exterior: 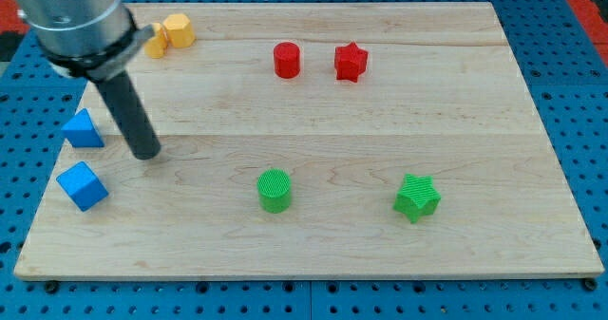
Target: Move the blue cube towards the left of green circle
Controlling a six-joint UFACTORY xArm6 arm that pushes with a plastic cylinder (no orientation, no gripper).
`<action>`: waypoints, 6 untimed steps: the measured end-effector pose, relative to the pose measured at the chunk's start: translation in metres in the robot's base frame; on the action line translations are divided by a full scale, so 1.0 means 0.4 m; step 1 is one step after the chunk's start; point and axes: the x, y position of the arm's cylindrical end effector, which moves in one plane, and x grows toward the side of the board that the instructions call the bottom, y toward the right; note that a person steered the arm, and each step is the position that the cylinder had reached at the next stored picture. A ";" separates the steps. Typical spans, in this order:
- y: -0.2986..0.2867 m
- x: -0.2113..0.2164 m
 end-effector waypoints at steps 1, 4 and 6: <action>0.005 0.073; -0.103 0.315; -0.322 0.156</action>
